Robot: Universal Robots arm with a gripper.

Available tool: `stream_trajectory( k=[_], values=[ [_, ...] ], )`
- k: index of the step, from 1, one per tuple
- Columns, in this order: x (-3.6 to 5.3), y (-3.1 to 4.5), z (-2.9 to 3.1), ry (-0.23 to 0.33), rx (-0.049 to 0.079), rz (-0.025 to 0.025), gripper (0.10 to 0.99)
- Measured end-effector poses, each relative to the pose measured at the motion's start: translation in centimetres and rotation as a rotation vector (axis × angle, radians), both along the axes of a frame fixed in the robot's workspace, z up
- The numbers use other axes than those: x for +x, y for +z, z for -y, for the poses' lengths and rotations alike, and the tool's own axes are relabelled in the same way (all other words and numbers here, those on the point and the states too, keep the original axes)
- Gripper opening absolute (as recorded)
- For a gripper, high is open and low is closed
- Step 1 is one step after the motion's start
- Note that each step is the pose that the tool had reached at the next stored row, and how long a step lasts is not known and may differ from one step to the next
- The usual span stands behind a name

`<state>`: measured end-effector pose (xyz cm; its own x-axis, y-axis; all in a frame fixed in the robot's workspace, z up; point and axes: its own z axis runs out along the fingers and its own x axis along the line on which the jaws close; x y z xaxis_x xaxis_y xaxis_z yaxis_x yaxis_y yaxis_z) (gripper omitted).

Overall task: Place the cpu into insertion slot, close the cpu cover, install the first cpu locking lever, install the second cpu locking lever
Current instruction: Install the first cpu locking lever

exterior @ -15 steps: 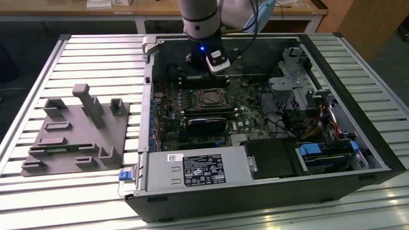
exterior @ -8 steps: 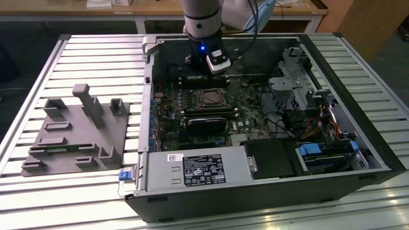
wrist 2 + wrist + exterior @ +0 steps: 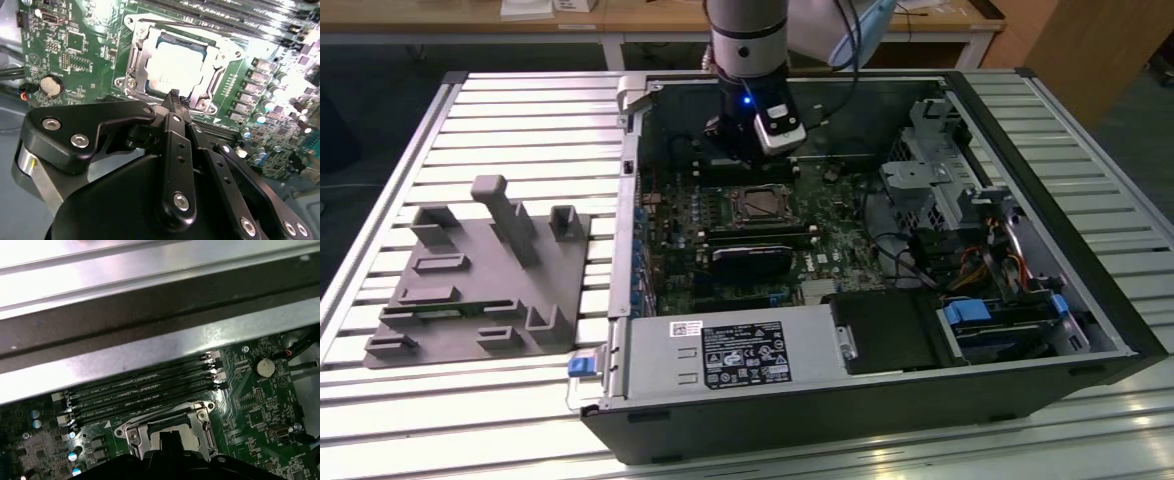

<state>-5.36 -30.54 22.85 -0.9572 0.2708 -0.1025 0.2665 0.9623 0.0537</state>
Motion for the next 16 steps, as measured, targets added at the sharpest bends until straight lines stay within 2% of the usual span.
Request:
stream_trajectory(
  k=[1,3,10,16],
  values=[
    [0.04,0.0,0.05,0.0,-0.003,-0.0048,0.106],
    [0.08,-0.01,0.19,-0.001,-0.006,-0.01,0.106],
    [0.23,-0.05,0.54,-0.003,-0.01,-0.0111,0.106],
    [0.79,-0.18,1.26,-0.003,-0.01,-0.0148,0.106]
  ],
)
